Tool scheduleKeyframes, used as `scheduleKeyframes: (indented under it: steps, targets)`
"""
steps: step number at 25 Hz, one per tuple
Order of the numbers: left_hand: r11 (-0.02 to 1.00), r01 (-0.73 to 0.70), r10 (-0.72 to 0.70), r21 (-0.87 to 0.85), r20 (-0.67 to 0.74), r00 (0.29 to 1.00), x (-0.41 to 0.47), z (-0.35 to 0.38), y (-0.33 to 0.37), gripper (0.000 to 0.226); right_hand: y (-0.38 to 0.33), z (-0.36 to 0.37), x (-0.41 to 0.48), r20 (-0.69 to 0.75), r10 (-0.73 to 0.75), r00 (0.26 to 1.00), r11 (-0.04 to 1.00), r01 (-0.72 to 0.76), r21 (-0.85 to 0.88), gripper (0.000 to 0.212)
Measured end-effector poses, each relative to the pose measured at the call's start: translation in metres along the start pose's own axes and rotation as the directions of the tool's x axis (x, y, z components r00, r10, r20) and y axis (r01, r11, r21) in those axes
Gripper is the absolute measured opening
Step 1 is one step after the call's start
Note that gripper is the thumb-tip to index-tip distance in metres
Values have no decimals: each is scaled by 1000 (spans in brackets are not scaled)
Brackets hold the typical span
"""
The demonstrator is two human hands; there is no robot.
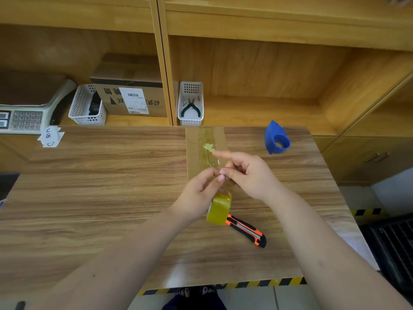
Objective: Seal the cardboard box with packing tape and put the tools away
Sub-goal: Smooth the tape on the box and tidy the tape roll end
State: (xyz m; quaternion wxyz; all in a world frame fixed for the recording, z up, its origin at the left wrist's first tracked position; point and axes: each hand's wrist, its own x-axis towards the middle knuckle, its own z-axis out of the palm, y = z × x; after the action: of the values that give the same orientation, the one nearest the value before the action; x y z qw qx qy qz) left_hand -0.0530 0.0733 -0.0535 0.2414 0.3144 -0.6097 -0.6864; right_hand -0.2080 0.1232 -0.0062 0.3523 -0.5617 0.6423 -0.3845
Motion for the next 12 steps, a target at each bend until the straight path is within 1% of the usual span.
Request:
scheduleKeyframes:
  steps: [2, 3, 5, 6, 7, 8, 10, 11, 12]
  targets:
    - [1000, 25, -25, 15, -11, 1000, 0, 2, 3, 18, 1, -2, 2, -26, 1, 1000, 1000, 0, 13, 58]
    - [999, 37, -36, 16, -19, 999, 1, 2, 3, 20, 1, -3, 3, -44, 4, 999, 1000, -3, 13, 60]
    - [998, 61, -61, 4, -56, 997, 2, 3, 5, 25, 3, -1, 3, -94, 13, 996, 1000, -14, -4, 58]
    - [996, 82, -83, -15, -82, 993, 3, 3, 8, 27, 5, 1, 2, -125, 23, 992, 1000, -22, 11, 54]
    - [993, 111, -113, -29, -106, 988, 4, 4, 10, 28, 9, 2, 1, -151, 45, 988, 997, -33, 76, 46]
    - [990, 137, -141, -36, -121, 983, 5, 4, 11, 29, 14, 2, -1, -163, 75, 984, 978, -41, 203, 35]
    - [987, 153, -158, -52, -125, 979, 7, 6, 14, 29, 23, 2, -6, -140, 131, 981, 874, -48, 484, 17]
    - [986, 151, -158, -64, -126, 979, 7, 6, 15, 30, 27, 2, -9, -116, 141, 983, 829, -53, 556, 13]
    - [985, 151, -160, -77, -128, 979, 7, 7, 17, 31, 31, 4, -11, -98, 141, 985, 816, -59, 576, 14]
